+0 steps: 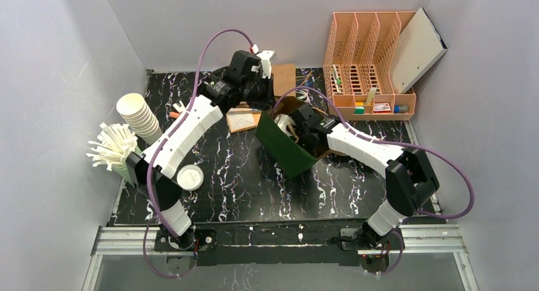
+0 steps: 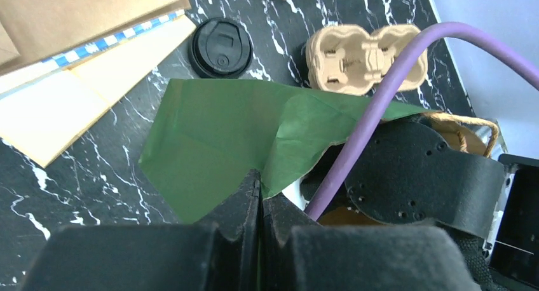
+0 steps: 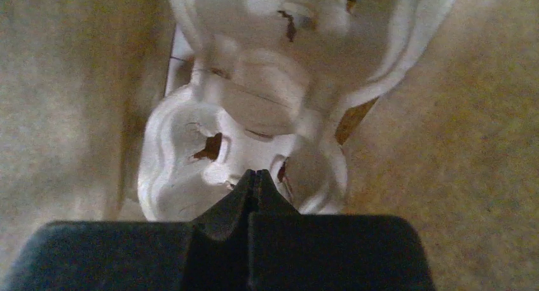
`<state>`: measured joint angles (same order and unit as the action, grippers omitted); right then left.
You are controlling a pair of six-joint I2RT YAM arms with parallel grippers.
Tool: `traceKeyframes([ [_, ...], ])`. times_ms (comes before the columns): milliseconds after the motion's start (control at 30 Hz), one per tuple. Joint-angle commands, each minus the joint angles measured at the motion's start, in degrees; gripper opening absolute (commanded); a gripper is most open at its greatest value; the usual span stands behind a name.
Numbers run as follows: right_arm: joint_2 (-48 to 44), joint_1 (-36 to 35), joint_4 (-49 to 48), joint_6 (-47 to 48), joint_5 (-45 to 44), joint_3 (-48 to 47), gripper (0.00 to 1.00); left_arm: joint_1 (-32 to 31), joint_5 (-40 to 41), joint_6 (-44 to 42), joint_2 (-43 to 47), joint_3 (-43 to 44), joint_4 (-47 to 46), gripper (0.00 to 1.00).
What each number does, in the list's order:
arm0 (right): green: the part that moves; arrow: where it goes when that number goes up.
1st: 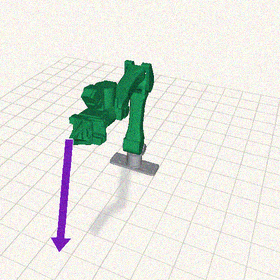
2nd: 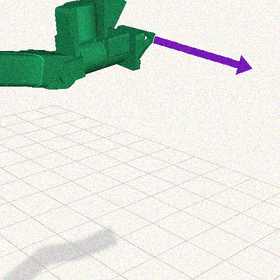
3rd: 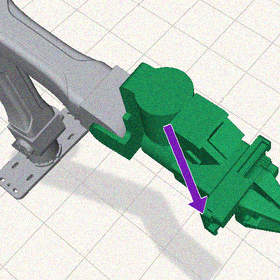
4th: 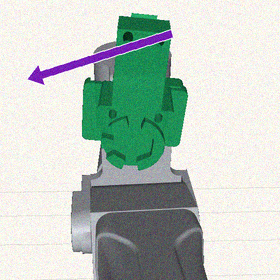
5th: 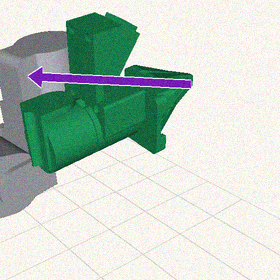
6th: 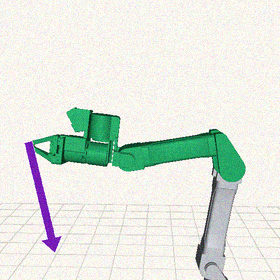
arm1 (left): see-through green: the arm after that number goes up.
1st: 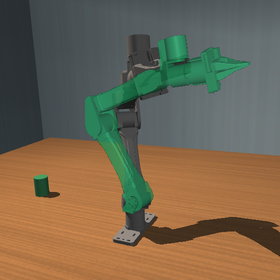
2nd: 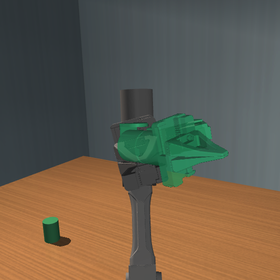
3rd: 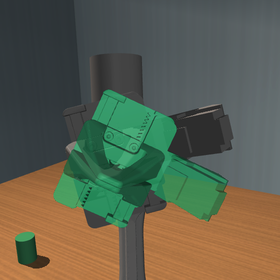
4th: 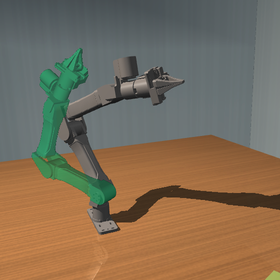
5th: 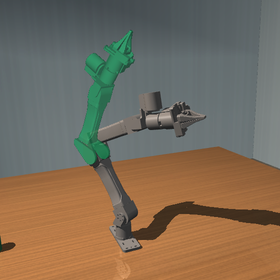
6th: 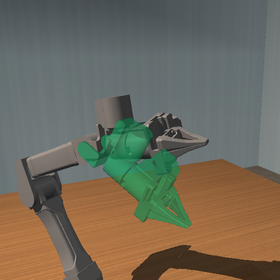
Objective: Pack the takeout coffee
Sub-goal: Adjust the cup tray in the takeout bag.
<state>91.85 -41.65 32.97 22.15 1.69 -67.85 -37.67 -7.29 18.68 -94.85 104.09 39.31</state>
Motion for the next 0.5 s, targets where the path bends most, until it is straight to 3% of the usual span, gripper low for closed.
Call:
traceKeyframes([
  [0,-2.4,-0.7,6.4,-3.6,-0.1,-1.8,0.01,1.3,-10.9,2.1,-4.9,6.4,13.5,0.00],
  [200,0.5,-0.7,7.1,-4.5,0.2,-0.7,0.01,1.8,-12.5,3.0,-6.8,6.0,15.3,0.01],
  [333,2.1,-0.7,4.7,-5.1,1.2,0.9,0.01,2.6,-11.0,3.1,-7.2,6.0,16.7,0.01],
  [467,3.5,-0.7,8.2,-5.4,3.3,-0.5,0.01,2.8,-7.6,2.4,-5.7,5.5,15.1,0.00],
])
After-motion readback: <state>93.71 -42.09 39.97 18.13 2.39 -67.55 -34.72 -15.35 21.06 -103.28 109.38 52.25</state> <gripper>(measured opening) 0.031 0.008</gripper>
